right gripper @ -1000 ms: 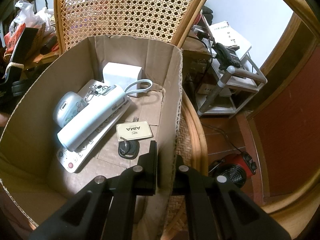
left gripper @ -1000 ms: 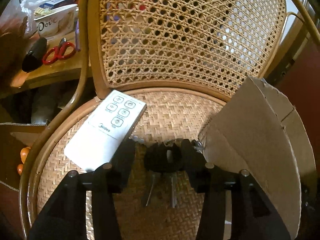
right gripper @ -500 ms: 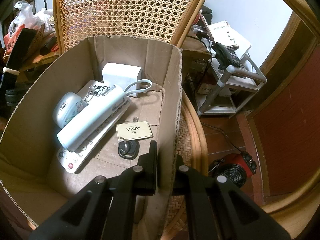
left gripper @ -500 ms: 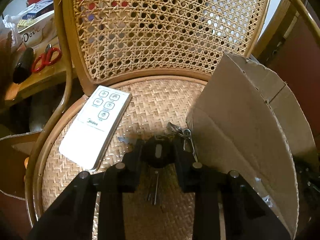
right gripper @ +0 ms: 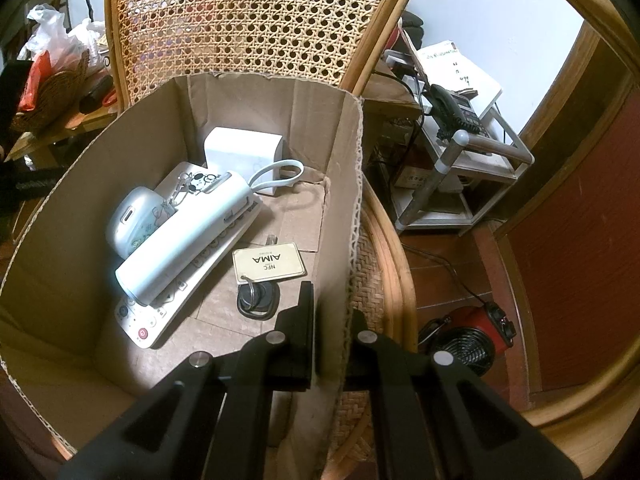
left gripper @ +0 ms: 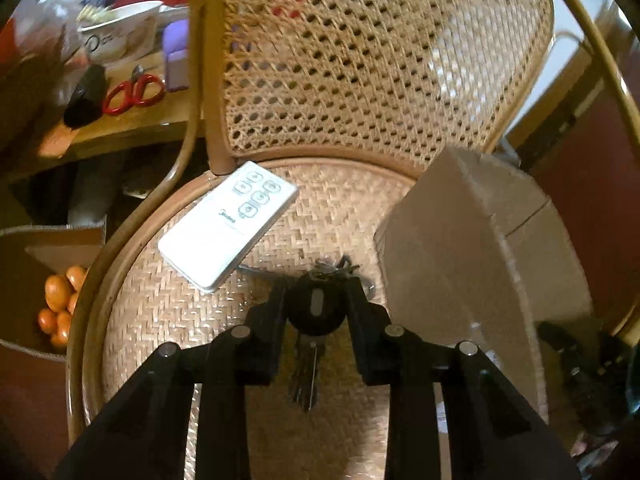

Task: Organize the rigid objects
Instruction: 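Carry the keys into the cardboard box and open the left gripper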

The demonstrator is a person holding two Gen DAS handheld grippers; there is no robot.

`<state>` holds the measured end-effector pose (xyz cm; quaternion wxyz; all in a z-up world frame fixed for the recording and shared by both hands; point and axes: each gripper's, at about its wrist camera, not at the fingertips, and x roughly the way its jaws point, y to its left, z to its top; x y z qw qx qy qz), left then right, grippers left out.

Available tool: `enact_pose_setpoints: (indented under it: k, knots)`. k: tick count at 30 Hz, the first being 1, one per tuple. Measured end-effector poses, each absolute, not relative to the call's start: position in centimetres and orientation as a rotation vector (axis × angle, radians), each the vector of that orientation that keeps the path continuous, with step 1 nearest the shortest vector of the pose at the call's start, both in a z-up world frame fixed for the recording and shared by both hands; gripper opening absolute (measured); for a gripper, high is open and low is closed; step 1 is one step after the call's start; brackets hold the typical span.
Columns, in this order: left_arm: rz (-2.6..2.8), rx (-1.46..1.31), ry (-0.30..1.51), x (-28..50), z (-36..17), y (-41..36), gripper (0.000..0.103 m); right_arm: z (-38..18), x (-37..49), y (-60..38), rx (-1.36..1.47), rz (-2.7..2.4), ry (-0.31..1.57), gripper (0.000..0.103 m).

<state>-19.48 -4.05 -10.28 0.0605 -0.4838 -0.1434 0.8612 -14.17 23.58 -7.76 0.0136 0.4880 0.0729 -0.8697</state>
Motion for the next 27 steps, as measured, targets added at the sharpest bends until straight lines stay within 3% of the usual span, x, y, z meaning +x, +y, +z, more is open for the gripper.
enact_pose_setpoints:
  k: [17,27]
  knots:
    - [2.843,-1.023,-0.088,-16.2,-0.8,0.6,0.027,-7.9,-14.1,23.8,1.529,-2.715,0.215,0.008]
    - [2.737,-0.814,-0.142,-13.2,3.4,4.5,0.027,-7.9,-14.2,23.8,1.534,-2.714,0.21,0.008]
